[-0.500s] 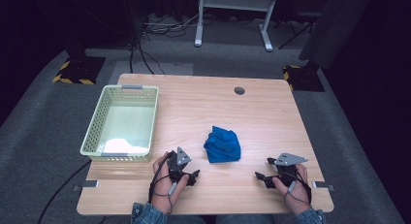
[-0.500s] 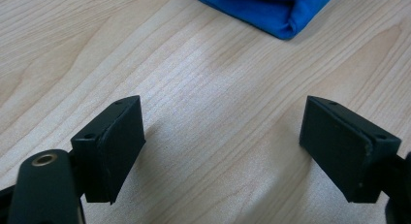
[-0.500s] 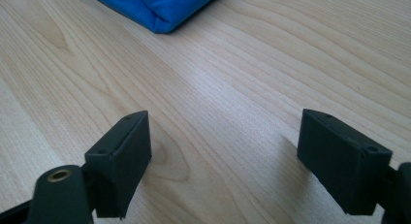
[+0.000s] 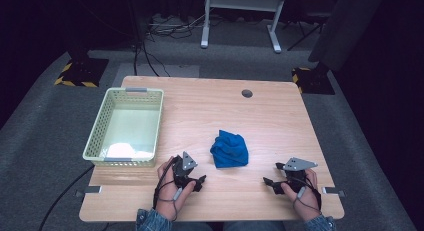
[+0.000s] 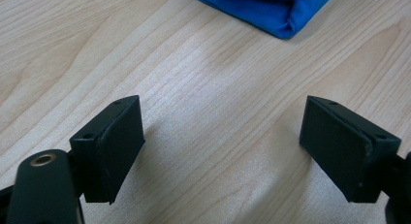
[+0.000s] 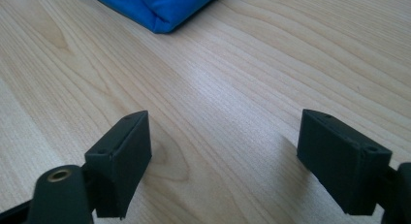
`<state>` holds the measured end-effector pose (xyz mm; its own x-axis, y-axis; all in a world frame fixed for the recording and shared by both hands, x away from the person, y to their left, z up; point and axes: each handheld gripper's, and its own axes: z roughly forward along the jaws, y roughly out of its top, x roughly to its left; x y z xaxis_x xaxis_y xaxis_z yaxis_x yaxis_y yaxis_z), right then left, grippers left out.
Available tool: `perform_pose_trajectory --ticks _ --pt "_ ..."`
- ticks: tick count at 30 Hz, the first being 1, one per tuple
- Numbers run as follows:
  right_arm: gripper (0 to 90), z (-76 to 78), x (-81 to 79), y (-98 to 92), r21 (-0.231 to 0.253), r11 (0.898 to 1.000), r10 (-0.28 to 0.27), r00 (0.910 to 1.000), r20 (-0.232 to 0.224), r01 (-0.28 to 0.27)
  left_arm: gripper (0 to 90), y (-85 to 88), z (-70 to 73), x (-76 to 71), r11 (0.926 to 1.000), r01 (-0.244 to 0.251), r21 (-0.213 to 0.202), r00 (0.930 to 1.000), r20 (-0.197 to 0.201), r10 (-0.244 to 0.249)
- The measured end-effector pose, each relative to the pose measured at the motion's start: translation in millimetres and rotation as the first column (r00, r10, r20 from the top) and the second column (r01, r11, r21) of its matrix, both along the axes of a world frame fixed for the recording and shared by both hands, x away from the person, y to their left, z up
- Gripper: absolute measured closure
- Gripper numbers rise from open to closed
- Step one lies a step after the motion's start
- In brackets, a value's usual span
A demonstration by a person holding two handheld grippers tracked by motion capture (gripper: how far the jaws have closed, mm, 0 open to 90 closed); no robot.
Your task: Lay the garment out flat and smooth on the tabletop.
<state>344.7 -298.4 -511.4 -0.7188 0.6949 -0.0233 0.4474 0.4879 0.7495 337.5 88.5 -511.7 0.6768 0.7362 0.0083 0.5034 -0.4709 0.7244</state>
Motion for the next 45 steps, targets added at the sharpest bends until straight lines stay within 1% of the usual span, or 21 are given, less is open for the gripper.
perform_pose_trajectory --ticks 3,6,8,9,10,12,13,14,16,18,20,22,26,28,32,34,37,40,45 --pt "19.5 0.0 0.1 0.0 0.000 1.000 0.000 1.0000 0.000 0.000 15.5 -0.2 0.5 -0.5 0.9998 -0.018 -0.013 0.9998 -0.008 0.018" --pt "19.5 0.0 0.0 0.0 0.000 1.000 0.000 1.0000 0.000 0.000 16.1 -1.5 3.4 -0.5 0.9997 -0.017 -0.018 0.9998 -0.010 0.017" --pt "19.5 0.0 0.1 0.0 0.000 1.000 0.000 1.0000 0.000 0.000 16.1 -2.4 9.9 -0.3 0.9994 -0.022 -0.028 0.9998 0.003 0.022" --pt "19.5 0.0 0.1 0.0 0.000 1.000 0.000 1.0000 0.000 0.000 16.0 -2.4 9.9 -0.3 0.9994 -0.022 -0.028 0.9998 0.003 0.022" --pt "19.5 0.0 0.1 -0.1 0.001 1.000 0.001 1.0000 -0.001 -0.001 16.1 -2.6 15.2 0.0 0.9990 -0.027 -0.037 0.9994 0.020 0.027" --pt "19.5 0.0 0.1 -0.1 0.001 1.000 0.001 1.0000 -0.001 -0.001 16.0 -2.8 19.3 0.4 0.9982 -0.035 -0.048 0.9988 0.033 0.036" --pt "19.5 0.0 0.1 -0.1 0.001 1.000 0.001 1.0000 -0.001 -0.001 15.9 -2.8 19.3 0.4 0.9982 -0.035 -0.048 0.9988 0.033 0.036" --pt "19.5 0.0 0.1 -0.1 0.001 1.000 0.001 1.0000 0.000 -0.001 15.8 -3.5 22.5 1.8 0.9977 -0.037 -0.057 0.9981 0.047 0.040" --pt "19.5 0.0 0.0 0.0 0.001 1.000 0.000 1.0000 0.000 0.000 15.8 -5.8 23.5 4.4 0.9958 -0.053 -0.074 0.9967 0.058 0.058" --pt "19.6 0.0 -0.1 0.1 0.001 1.000 0.000 1.0000 0.001 0.000 16.2 -9.9 22.9 8.2 0.9935 -0.071 -0.089 0.9956 0.055 0.076" --pt "19.6 0.0 0.0 0.0 0.001 1.000 0.000 1.0000 0.001 0.000 17.1 -13.8 22.5 11.9 0.9920 -0.076 -0.101 0.9951 0.056 0.082" --pt "19.6 0.0 0.0 0.0 0.001 1.000 0.000 1.0000 0.001 0.000 17.3 -17.6 22.7 14.2 0.9918 -0.070 -0.107 0.9953 0.060 0.076" --pt "19.6 0.0 0.0 0.0 0.001 1.000 0.000 1.0000 0.001 0.000 17.7 -24.9 22.6 16.7 0.9942 -0.051 -0.095 0.9953 0.078 0.058" --pt "19.6 0.0 0.0 0.0 0.001 1.000 0.000 1.0000 0.001 0.000 18.2 -27.7 21.9 18.9 0.9949 -0.050 -0.088 0.9949 0.082 0.058" --pt "19.6 0.0 0.0 0.0 0.001 1.000 0.000 1.0000 0.001 0.000 18.3 -36.2 16.8 24.8 0.9953 -0.050 -0.083 0.9956 0.075 0.056" --pt "19.6 0.0 0.0 0.0 0.001 1.000 0.000 1.0000 0.000 0.000 18.3 -41.4 14.2 27.2 0.9970 -0.042 -0.064 0.9961 0.075 0.047" --pt "19.6 0.0 0.0 0.0 0.001 1.000 0.000 1.0000 0.000 0.000 18.6 -46.7 11.7 30.5 0.9980 -0.039 -0.050 0.9961 0.077 0.042" --pt "19.6 0.0 0.0 0.0 0.001 1.000 0.000 1.0000 0.000 0.000 19.6 -48.5 9.8 34.1 0.9982 -0.049 -0.036 0.9955 0.080 0.051" --pt "19.6 0.0 0.1 0.0 0.000 1.000 0.000 1.0000 0.000 0.000 20.1 -53.9 4.2 39.2 0.9991 -0.040 -0.016 0.9973 0.061 0.041"
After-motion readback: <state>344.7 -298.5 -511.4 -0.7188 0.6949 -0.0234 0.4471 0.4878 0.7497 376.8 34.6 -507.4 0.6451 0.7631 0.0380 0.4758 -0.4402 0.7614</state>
